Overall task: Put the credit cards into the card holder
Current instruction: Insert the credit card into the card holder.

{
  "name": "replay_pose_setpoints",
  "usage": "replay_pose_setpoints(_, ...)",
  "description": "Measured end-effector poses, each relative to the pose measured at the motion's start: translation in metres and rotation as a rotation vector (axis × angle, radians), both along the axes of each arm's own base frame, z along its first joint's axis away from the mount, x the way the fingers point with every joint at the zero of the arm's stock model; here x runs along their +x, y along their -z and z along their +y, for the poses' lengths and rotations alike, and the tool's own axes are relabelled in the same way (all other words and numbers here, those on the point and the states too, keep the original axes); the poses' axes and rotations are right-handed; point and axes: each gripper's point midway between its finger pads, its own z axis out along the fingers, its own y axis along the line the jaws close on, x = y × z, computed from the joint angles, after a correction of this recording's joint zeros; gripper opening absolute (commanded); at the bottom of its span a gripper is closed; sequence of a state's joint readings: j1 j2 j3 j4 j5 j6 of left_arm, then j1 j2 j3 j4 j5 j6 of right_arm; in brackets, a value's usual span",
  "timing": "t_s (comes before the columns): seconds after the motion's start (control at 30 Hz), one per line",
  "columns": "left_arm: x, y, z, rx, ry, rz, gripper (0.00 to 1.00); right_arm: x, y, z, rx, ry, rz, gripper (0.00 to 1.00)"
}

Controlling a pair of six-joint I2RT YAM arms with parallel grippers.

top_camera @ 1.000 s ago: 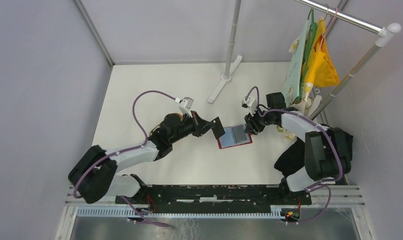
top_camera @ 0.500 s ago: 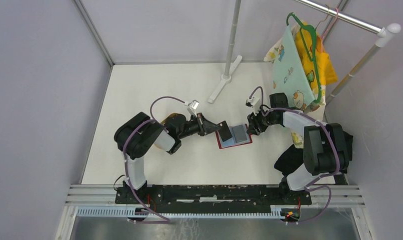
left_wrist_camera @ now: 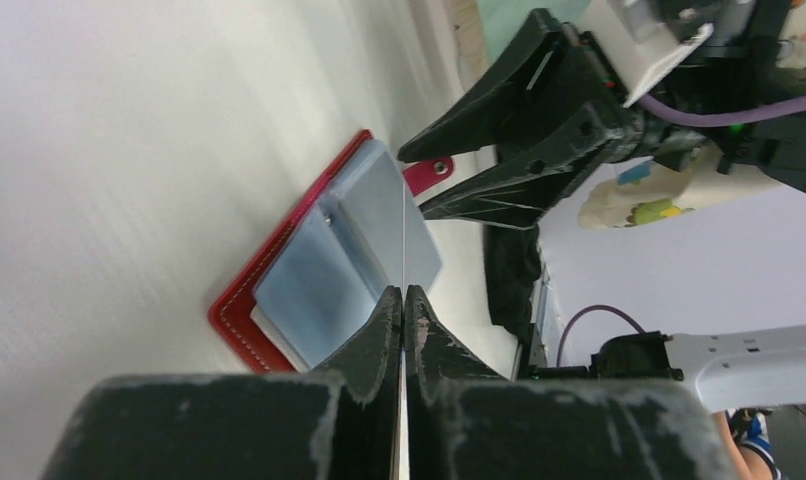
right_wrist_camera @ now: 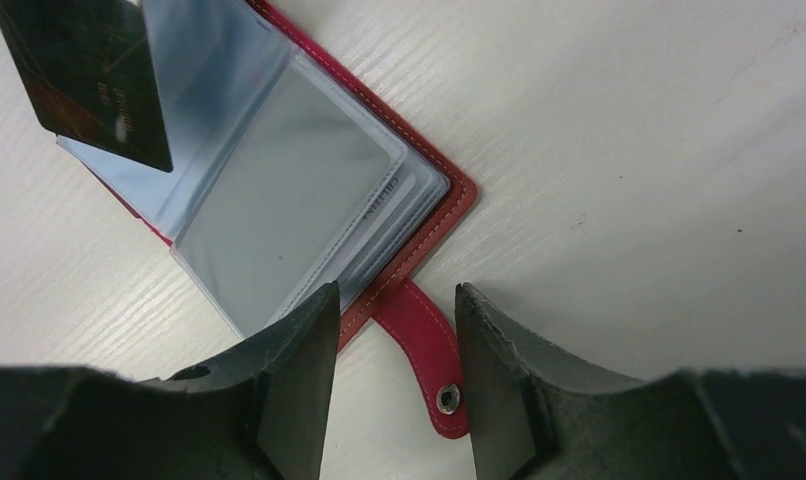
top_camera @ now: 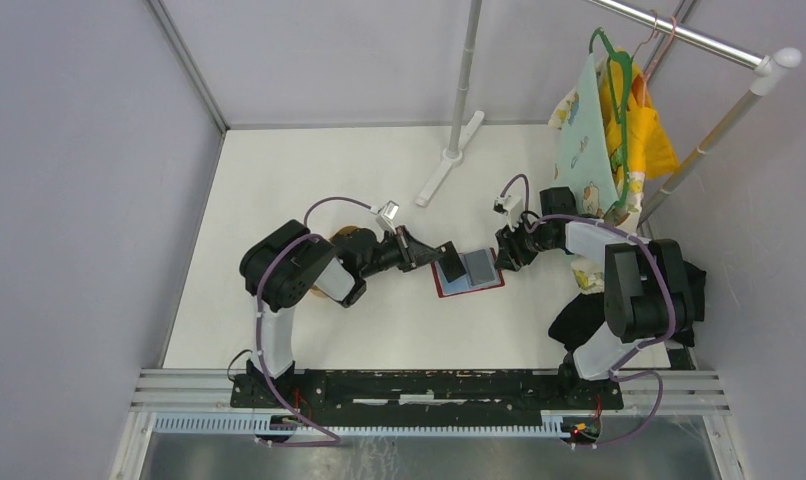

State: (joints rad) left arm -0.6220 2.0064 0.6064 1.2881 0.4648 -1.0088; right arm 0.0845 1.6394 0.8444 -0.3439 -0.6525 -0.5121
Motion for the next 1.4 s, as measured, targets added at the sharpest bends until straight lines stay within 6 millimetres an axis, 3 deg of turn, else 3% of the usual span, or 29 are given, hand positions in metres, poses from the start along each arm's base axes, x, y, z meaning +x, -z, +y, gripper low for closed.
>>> replay_pose_setpoints(0.27, 0.002, 0.021, -0.008, 0.109, -0.035, 0.053, 0.02, 0.003, 0.003, 0.001, 0.009, 0.007, 0.007, 0.52)
replay_pose_setpoints(0.67, 0.006, 0.021, -0.009, 0.114, -0.061, 0.063, 0.02, 0.006, 0.001, 0.000, 0.006, 0.014, 0.001, 0.52)
replay_pose_setpoints(0.87, 0.005, 0.022, -0.008, 0.112, -0.068, 0.074, 0.02, 0.015, -0.016, -0.003, 0.011, 0.025, -0.065, 0.52)
replay_pose_setpoints(1.03, 0.002, 0.016, -0.009, 0.105, -0.064, 0.064, 0.02, 0.015, -0.018, -0.001, 0.024, 0.022, -0.068, 0.52)
replay_pose_setpoints(1.4, -0.004, 0.013, -0.010, 0.107, -0.070, 0.059, 0.02, 0.006, 0.001, 0.006, 0.068, 0.028, 0.033, 0.50)
